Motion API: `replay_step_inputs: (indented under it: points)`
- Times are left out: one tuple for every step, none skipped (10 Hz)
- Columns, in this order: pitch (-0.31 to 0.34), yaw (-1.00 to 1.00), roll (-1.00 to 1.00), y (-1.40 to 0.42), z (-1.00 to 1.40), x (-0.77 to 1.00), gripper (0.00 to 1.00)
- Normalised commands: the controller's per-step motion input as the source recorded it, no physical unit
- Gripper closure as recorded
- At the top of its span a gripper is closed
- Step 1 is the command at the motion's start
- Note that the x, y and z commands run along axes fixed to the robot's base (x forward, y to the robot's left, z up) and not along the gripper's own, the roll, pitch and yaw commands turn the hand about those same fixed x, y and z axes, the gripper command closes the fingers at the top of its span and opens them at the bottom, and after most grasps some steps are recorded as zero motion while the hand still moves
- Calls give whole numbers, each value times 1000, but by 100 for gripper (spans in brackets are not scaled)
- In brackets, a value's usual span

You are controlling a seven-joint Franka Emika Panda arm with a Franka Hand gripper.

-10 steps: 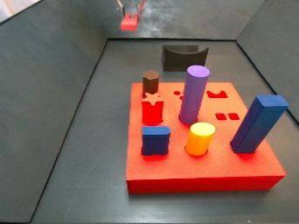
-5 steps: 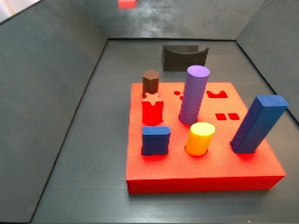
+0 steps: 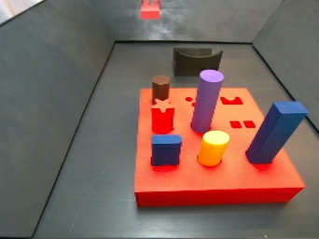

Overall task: Pick up the double-square object. Move up. Rotate the double-square object. Place the double-square object on the fixture. Regrasp the double-square object. Move to above the board. Insert the double-square object.
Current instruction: Place the double-square object on the fixture.

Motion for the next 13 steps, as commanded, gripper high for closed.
replay_step_inputs:
  points:
    - [81, 43, -5, -340, -79, 1000, 100]
    - [86, 38, -1, -311, -73, 1000, 100]
    - [93, 37, 5, -285, -66, 1000, 100]
    - [105, 36, 13, -255, -60, 1000, 100]
    - [113, 37, 22, -224, -53, 1000, 100]
    - [125, 38, 33, -189, -45, 1000, 100]
    - [131, 39, 38, -177, -41, 1000, 100]
    - [142, 39, 48, -147, -34, 1000, 100]
    - [149, 42, 55, -132, -28, 1000, 100]
    - [164, 63, -1000, 1000, 277, 822, 100]
    - [172, 42, -1000, 1000, 269, 753, 100]
    - [180, 18, -1000, 989, 200, 758, 100]
    - [182, 10, -1000, 875, 128, 705, 100]
